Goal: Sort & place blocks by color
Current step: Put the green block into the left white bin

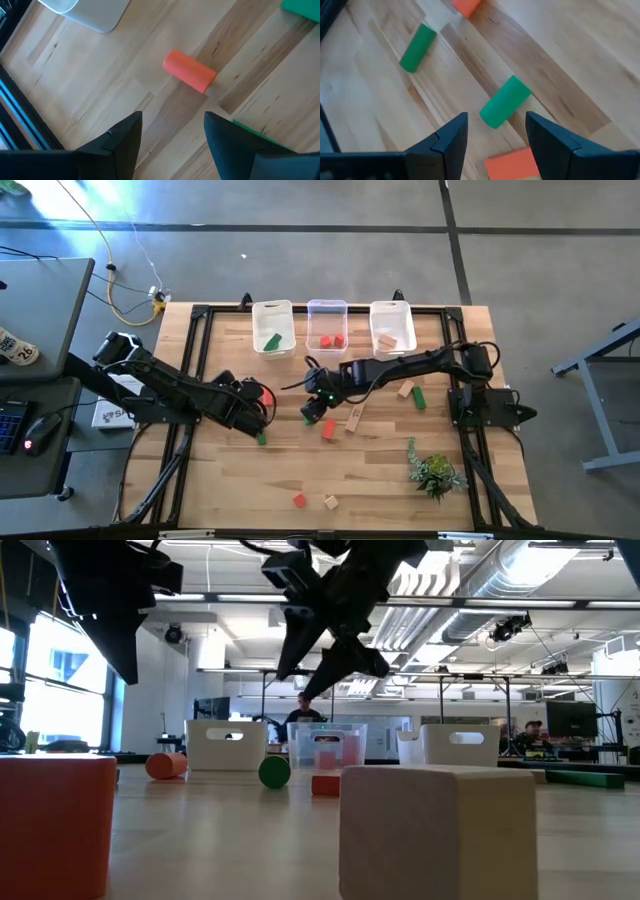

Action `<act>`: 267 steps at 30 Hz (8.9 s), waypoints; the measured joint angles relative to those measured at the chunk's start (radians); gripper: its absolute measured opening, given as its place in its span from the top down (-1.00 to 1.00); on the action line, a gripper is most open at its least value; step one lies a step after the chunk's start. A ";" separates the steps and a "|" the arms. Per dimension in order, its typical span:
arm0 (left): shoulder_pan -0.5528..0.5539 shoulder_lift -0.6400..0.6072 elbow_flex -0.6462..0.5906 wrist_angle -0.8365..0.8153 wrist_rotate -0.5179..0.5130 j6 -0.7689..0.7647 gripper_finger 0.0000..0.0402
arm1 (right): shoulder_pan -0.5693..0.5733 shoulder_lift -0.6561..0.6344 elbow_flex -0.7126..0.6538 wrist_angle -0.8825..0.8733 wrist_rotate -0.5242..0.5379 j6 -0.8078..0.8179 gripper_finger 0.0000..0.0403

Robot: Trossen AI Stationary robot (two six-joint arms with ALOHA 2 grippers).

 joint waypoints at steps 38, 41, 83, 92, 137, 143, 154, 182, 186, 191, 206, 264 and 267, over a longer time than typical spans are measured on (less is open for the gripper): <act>0.000 0.000 0.000 0.030 -0.043 0.000 0.01 | 0.030 0.168 0.000 0.129 0.084 0.249 0.08; 0.000 0.000 0.000 0.030 -0.045 0.000 0.01 | 0.030 0.185 0.000 0.128 0.083 0.251 0.08; 0.023 0.000 0.000 0.022 -0.021 0.028 0.01 | -0.010 0.213 0.199 -0.022 0.083 -0.189 0.48; 0.107 -0.020 0.000 -0.004 -0.024 0.146 0.01 | -0.047 0.212 0.407 -0.258 0.181 -0.363 0.48; 0.412 -0.277 0.000 0.405 0.504 0.970 0.01 | -0.110 0.209 0.479 -0.161 -0.214 -0.684 0.49; 0.412 -0.277 0.000 0.405 0.506 0.970 0.01 | -0.110 0.209 0.479 -0.145 -0.215 -0.667 0.48; 0.412 -0.277 0.000 0.407 0.513 0.970 -0.12 | -0.110 0.209 0.479 -0.147 -0.215 -0.665 0.46; 0.412 -0.277 0.001 0.417 0.457 0.981 -0.25 | -0.104 0.209 0.555 -0.146 -0.136 -0.641 0.46; 0.412 -0.277 0.000 0.419 0.456 1.019 -0.22 | -0.104 0.209 0.555 -0.145 -0.134 -0.641 0.46; 0.412 -0.277 0.000 0.452 0.455 1.019 -0.13 | -0.104 0.207 0.555 -0.148 -0.138 -0.641 0.46; 0.417 -0.276 0.000 0.457 0.419 1.043 0.24 | -0.104 0.207 0.555 -0.154 -0.139 -0.647 0.45; 0.642 -0.128 0.000 0.409 0.040 0.958 0.47 | -0.082 0.210 0.555 -0.308 0.100 -0.563 -0.15; 0.691 -0.113 0.000 0.426 0.033 0.987 0.48 | -0.080 0.209 0.556 -0.300 0.101 -0.566 -0.15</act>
